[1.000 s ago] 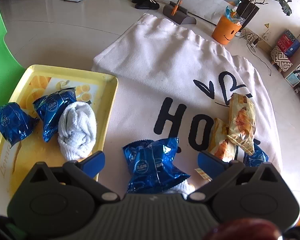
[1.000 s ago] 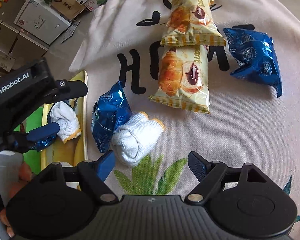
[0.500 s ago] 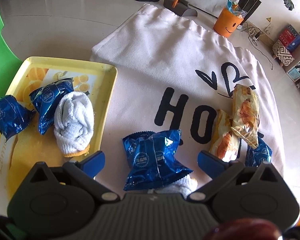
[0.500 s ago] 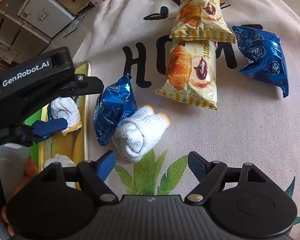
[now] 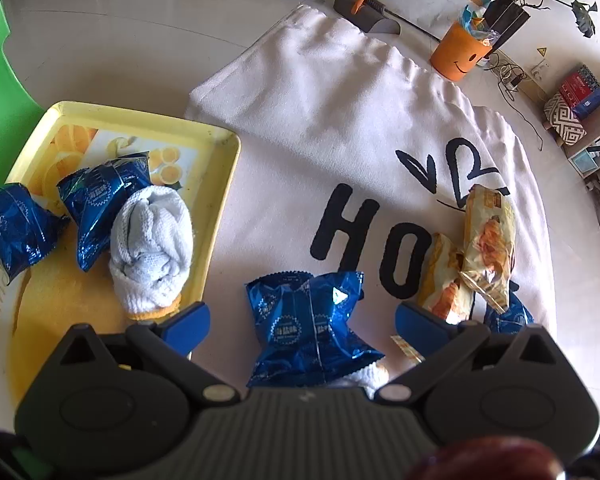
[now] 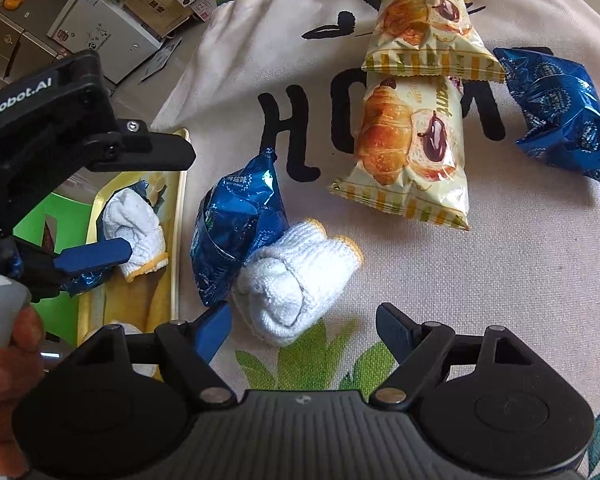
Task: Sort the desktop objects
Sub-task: 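Close the left gripper on the blue packet while the right gripper grasps the white glove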
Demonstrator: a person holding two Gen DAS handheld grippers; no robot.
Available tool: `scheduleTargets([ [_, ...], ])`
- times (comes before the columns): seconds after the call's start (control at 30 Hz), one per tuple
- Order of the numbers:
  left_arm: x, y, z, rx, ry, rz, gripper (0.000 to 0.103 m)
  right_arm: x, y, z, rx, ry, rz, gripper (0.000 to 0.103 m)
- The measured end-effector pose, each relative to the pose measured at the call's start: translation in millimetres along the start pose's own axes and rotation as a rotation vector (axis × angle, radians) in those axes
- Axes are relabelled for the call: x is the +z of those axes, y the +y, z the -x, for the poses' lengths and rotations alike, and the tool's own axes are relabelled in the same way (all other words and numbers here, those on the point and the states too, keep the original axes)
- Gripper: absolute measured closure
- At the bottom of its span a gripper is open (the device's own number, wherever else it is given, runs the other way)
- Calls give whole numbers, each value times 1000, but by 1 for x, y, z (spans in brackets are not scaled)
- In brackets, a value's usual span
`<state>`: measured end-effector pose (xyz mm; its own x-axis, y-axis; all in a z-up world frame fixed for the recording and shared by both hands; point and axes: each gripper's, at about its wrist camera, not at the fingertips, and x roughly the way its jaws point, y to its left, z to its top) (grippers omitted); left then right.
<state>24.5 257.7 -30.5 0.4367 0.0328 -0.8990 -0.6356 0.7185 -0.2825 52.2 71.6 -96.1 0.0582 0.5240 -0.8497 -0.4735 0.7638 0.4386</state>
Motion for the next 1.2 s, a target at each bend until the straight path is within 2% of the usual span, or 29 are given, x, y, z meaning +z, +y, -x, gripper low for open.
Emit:
scheduleTargets([
  [0.23,0,-2,-7,5,16,-16,1,4,9,-9,-7,-43,2,24],
  [0.27,0,-2,-9,4,17,-20,1,4,9,-9,-15,-53,9,32],
  [0.4,1,-4,-14,-4,30,-20,1,4,7,-8,-22,-64,19,45],
  [0.57,-2,-5,-19,-22,56,-18,1,5,3,2,-48,-86,16,50],
  [0.7,-1,-5,-25,-4,61,-12,1,3,-6,19,-137,-50,-23,50],
  [0.87,-6,-8,-29,-13,78,-17,1,2,-29,38,-225,-46,-122,50],
  [1.0,-9,-10,-35,-4,92,-22,1,3,-46,38,-224,-8,-222,47],
  [1.13,-12,-12,-43,3,107,-31,1,5,-56,34,-202,11,-300,38],
  [1.2,-12,-13,-46,2,112,-34,1,6,-56,32,-208,14,-294,33],
])
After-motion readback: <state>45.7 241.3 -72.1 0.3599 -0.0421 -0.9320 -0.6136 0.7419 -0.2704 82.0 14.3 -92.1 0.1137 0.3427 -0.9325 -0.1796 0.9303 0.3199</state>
